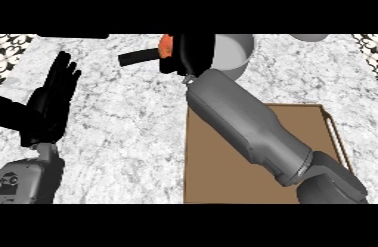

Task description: Pick the squash from the tray and place it in the pot

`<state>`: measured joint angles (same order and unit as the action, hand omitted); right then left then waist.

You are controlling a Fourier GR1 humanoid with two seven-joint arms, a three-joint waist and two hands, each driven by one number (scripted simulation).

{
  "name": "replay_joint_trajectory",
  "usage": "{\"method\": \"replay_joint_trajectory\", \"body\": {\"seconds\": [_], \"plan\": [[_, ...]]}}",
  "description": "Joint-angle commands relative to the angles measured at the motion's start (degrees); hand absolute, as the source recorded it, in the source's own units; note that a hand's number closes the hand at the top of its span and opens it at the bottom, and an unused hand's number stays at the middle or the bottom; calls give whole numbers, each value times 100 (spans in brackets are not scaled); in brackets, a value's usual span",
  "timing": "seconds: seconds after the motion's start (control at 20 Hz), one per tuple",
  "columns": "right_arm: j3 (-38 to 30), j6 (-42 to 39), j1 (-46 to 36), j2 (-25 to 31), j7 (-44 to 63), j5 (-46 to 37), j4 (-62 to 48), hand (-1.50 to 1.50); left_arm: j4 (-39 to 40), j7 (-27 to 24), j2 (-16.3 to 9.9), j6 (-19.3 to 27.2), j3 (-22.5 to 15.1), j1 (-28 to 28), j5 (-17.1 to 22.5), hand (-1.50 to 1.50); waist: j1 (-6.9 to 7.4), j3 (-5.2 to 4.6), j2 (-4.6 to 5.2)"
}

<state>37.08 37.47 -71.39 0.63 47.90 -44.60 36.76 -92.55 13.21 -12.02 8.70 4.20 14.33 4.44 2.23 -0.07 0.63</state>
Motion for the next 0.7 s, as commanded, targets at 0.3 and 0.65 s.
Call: {"method": "replay_joint_trajectory", "body": {"seconds": [0.3,0.65], "plan": [[-1053,370,-65,-9,-1567,917,-1526,150,50,-218,-18,-209,38,-108,82,0,146,8,97],[-1734,-105,344,-63,-2756,1975,-1511,-150,-82,8,97,-78,-111,126,-11,0,268,19,151]]}}
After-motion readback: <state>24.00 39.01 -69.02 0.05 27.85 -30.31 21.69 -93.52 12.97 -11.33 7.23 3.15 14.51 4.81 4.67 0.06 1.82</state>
